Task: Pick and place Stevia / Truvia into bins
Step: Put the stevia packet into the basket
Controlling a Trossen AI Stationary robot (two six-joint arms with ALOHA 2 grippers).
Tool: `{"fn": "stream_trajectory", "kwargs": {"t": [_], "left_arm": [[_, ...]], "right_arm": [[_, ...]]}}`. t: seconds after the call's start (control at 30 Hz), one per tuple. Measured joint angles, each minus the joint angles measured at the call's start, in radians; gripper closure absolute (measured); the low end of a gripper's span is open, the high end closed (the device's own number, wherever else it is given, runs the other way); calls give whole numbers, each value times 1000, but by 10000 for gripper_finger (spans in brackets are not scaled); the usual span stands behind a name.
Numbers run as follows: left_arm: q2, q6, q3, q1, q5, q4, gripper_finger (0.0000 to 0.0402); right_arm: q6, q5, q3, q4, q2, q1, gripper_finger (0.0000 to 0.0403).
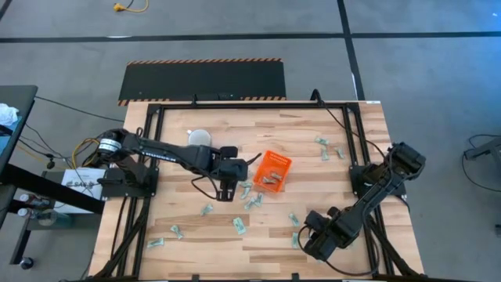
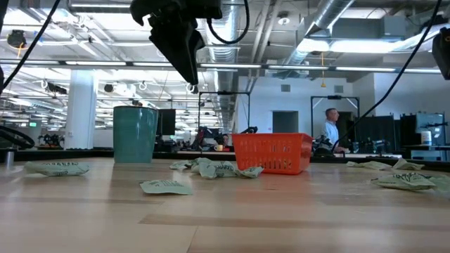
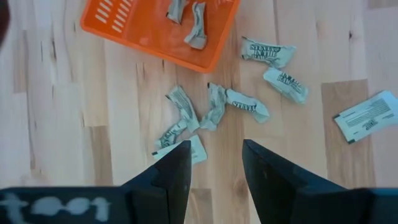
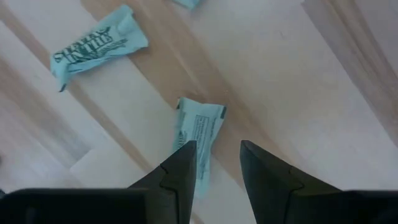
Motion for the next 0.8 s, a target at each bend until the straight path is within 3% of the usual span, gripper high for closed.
{"fn": "stream_trajectory", "kwargs": {"t": [0.3,0.63,0.8], "left_arm": [[0,-38,0,-48,-39,3,268],[0,-44,0,-57,-40,10,268],[0,-45,0,-57,-40,15,268]], "right_arm": [[-51,0,0,29,0,13,283],[-60,5,0,38,0,13,221],[-55,23,0,39,0,12,215]]}}
